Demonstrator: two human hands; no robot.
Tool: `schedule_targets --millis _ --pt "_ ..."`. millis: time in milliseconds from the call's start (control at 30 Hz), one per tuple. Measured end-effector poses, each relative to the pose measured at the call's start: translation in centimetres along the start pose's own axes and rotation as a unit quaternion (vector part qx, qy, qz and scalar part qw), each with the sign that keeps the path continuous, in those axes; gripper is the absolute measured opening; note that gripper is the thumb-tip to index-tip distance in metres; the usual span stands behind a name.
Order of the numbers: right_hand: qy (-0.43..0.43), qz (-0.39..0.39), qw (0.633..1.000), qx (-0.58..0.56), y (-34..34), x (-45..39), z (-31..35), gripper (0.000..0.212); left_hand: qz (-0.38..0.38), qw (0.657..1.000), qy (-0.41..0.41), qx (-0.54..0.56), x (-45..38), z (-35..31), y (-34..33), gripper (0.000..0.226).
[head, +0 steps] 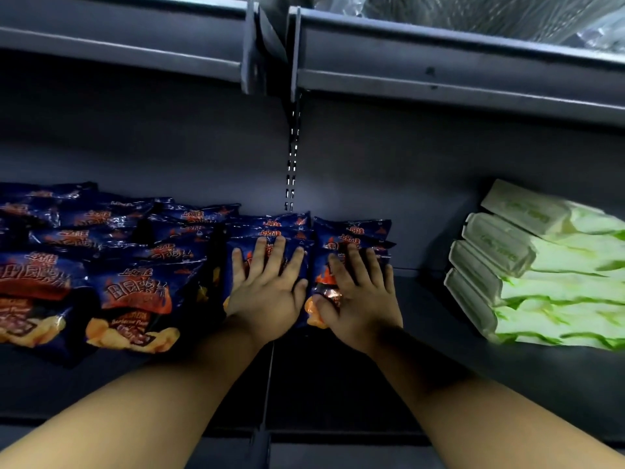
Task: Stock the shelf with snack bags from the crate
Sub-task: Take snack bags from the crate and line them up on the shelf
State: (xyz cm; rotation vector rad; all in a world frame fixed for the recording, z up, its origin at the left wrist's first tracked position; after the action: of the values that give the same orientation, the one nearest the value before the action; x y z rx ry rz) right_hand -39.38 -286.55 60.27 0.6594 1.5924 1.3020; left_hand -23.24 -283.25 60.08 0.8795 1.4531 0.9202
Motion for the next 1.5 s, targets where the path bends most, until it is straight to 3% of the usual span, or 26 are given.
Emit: schedule_targets --millis 133,500,767,867,967,1167,1500 --pt "-0.006 -0.017 1.0 0.002 0.0 -0.2 0.2 0.085 -0.013 0.999 -0.011 -0.028 0.3 0.2 -0.1 0.069" --pt "-0.007 0.007 1.0 0.016 -1.5 -1.2 -0.2 0.081 -0.014 1.0 -0.012 -0.025 -0.2 0.7 -1.1 0.067" --pt "-0.006 0.026 1.0 -0.002 -0.2 -0.8 0.2 0.082 0.027 1.0 -0.007 -0.006 -0.1 0.2 0.4 0.057" --pt "-0.012 0.019 1.0 -0.012 0.6 -0.2 0.2 0.069 0.008 1.0 -0.014 -0.008 0.6 -0.3 1.4 0.071" --pt "-0.011 0.003 1.0 -0.016 2.0 0.5 0.2 0.068 -0.002 1.0 -0.013 0.019 1.3 -0.9 2.6 0.082" --pt "-0.004 -0.036 0.999 0.007 5.0 1.8 0.2 0.056 -0.056 0.998 0.004 0.012 2.3 -2.0 6.1 0.045" --pt "0.012 -0.037 0.999 -0.008 7.1 4.8 2.3 0.048 -0.067 0.997 0.015 0.03 5.9 -2.2 9.0 0.033"
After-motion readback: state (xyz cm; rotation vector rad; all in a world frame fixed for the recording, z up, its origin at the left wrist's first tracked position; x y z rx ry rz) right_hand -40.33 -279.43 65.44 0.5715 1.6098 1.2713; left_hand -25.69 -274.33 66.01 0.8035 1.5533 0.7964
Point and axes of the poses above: each hand's wrist, its own x-axis away from the middle knuckle, its own y-axis out of the back of the hand, z = x × y, the point moved 2 cm from there along -x, towards the middle knuckle, and after that the axes turned 1 degree about -z, right-handed, at the moved point
